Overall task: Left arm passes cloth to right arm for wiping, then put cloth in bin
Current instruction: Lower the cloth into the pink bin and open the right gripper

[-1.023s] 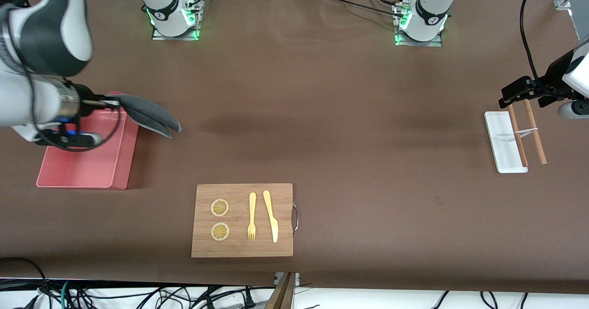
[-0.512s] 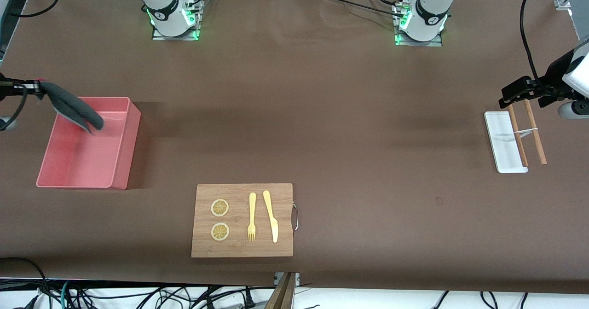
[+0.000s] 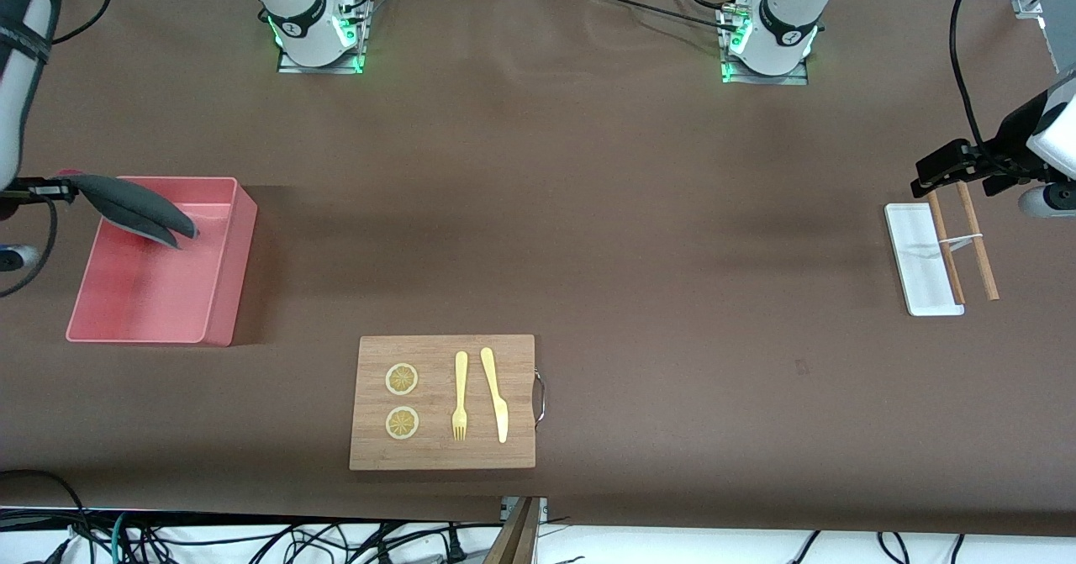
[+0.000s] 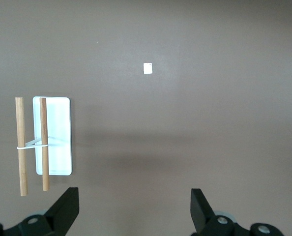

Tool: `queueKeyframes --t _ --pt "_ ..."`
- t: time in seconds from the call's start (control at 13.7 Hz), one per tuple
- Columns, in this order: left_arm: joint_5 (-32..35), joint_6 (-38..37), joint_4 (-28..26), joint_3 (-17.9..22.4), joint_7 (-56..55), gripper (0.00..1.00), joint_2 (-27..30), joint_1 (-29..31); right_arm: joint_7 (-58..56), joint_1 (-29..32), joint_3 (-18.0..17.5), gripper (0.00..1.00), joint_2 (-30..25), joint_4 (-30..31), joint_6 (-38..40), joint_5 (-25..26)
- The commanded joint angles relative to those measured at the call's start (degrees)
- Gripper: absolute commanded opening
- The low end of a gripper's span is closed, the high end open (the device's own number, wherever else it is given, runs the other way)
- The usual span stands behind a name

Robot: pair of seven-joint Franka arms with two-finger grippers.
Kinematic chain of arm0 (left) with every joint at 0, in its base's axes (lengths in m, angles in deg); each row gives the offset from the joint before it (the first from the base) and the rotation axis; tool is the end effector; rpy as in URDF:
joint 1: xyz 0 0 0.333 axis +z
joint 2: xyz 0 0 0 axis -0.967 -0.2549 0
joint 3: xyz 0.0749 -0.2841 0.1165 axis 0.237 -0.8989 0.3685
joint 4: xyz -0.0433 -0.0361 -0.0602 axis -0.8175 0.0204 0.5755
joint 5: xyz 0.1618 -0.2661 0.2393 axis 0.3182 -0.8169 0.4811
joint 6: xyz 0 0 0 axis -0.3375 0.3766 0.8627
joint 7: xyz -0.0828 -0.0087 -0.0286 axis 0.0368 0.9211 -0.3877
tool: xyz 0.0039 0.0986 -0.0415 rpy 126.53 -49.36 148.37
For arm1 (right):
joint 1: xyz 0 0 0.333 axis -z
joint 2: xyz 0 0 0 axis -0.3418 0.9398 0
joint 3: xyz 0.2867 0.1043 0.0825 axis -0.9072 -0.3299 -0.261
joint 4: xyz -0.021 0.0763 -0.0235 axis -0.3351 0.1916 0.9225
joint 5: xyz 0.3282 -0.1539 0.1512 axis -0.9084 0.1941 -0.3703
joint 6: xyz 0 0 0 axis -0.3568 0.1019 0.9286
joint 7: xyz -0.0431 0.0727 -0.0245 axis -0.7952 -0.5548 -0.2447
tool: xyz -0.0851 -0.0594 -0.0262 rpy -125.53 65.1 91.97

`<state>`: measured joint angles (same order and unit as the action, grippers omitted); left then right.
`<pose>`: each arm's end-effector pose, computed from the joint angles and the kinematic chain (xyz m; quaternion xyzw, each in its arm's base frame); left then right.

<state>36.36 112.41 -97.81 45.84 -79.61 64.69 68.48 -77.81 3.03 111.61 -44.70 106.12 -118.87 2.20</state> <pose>0.5740 0.0016 0.6010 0.9990 0.0389 -0.0161 0.0161 0.6159 -0.1453 0.4614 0.9665 0.0289 -0.2519 0.0389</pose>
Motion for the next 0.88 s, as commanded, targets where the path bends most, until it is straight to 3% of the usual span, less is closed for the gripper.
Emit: queueKeyframes --t 0.0,0.8 --pt "1.0 -1.2 1.6 -0.2 0.0 1.0 -0.7 0.2 -2.1 1.0 -0.2 0.0 1.1 1.7 -2.2 1.1" --pt "1.0 -1.2 1.6 -0.2 0.0 1.0 -0.8 0.2 -2.4 1.1 -0.6 0.0 6.6 14.0 -19.3 -1.4"
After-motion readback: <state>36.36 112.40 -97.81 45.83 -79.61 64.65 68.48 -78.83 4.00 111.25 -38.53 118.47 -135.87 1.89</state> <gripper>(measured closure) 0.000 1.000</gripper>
